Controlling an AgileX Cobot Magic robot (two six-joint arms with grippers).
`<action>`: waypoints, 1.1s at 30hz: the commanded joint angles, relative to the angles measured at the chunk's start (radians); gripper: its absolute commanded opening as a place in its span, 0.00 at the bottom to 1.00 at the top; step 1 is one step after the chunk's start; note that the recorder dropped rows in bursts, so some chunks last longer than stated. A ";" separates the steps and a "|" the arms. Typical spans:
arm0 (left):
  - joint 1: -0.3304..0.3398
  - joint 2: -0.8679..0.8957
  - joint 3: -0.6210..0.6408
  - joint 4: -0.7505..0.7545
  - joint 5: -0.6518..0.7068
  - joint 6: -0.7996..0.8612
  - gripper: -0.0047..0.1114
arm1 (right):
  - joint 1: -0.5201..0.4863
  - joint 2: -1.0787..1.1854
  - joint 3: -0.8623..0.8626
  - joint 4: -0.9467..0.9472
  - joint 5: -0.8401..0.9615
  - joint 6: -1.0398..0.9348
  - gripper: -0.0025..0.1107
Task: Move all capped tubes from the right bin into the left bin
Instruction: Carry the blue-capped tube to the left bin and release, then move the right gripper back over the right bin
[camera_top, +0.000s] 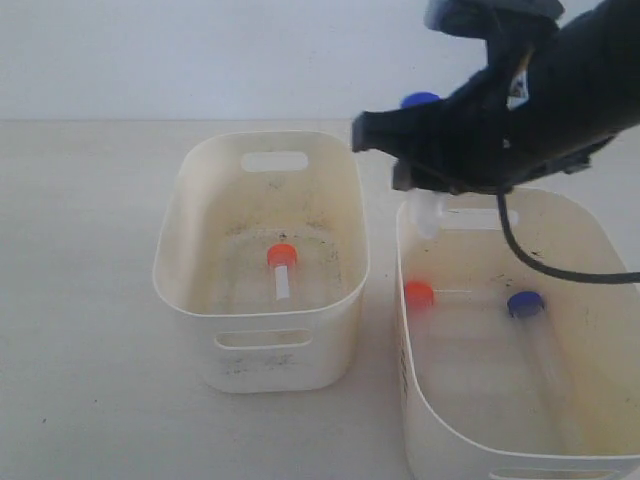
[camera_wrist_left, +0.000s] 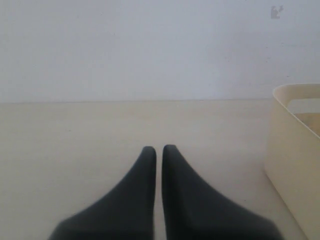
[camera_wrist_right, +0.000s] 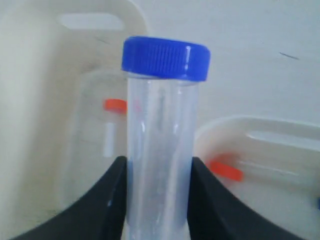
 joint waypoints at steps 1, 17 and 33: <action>-0.007 0.004 -0.002 -0.003 -0.007 -0.004 0.08 | 0.087 0.050 -0.066 0.010 -0.130 -0.004 0.02; -0.007 0.004 -0.002 -0.003 -0.007 -0.004 0.08 | 0.133 0.303 -0.149 0.108 -0.181 -0.049 0.70; -0.007 0.004 -0.002 -0.003 -0.007 -0.004 0.08 | 0.061 0.097 -0.146 -0.218 0.131 0.127 0.02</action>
